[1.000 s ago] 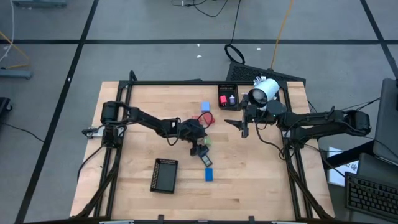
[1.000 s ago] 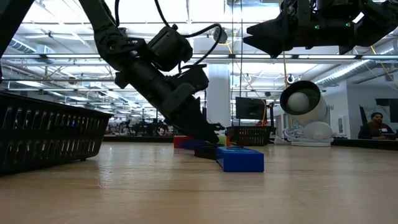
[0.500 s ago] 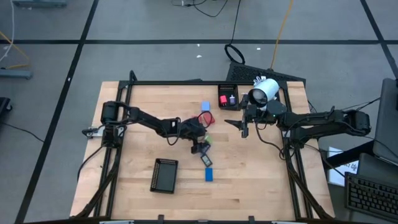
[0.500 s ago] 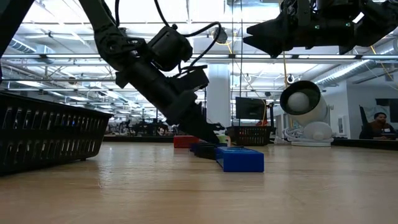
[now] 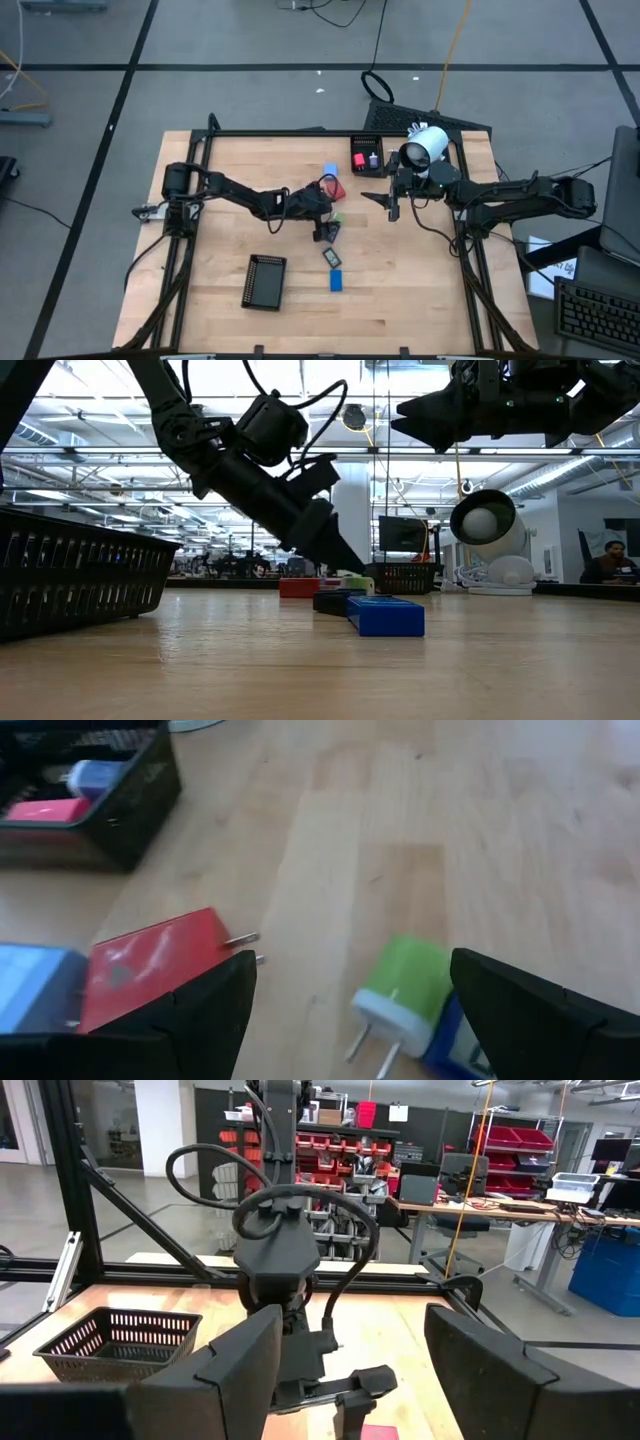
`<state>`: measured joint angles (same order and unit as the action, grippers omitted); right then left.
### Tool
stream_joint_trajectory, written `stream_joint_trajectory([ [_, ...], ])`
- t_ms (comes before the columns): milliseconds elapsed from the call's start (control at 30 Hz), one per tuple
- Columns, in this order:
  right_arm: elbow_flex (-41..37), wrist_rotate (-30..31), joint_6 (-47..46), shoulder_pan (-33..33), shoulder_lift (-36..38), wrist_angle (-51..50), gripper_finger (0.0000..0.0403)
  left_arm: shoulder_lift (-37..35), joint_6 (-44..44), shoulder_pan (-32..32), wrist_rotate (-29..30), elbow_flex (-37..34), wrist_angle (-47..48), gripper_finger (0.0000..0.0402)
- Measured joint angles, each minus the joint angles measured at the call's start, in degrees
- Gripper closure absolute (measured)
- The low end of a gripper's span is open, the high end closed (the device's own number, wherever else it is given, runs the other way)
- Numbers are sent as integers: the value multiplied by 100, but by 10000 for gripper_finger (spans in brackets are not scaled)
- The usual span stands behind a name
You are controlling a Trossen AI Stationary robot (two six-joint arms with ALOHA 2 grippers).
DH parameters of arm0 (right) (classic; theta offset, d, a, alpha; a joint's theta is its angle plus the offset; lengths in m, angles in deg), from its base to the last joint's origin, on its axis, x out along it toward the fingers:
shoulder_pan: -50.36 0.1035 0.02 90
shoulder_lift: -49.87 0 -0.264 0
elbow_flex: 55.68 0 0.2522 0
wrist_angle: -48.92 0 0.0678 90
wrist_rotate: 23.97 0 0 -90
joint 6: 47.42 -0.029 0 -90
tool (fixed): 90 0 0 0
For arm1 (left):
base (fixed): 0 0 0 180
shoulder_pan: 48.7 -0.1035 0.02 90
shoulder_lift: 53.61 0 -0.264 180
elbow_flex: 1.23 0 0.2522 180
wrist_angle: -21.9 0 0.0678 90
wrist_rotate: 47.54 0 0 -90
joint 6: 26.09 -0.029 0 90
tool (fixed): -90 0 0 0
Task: Pick & Place Office items
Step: Put the green charger adapter into the top black basket
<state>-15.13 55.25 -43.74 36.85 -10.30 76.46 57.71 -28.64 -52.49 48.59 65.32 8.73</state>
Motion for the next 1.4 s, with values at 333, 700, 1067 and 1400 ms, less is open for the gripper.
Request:
stream_joint_trajectory([
  [333,2,0,0,0,-2,0,165,-2,-38,8,-64,-2,366,64],
  [700,2,-2,0,1,-2,0,165,-2,-18,-15,986,-2,276,64],
  [1067,2,0,0,1,-2,0,165,-2,-2,-15,604,-2,-190,64],
  [1400,2,0,0,-1,-2,2,165,-2,118,-15,797,-2,-345,64],
])
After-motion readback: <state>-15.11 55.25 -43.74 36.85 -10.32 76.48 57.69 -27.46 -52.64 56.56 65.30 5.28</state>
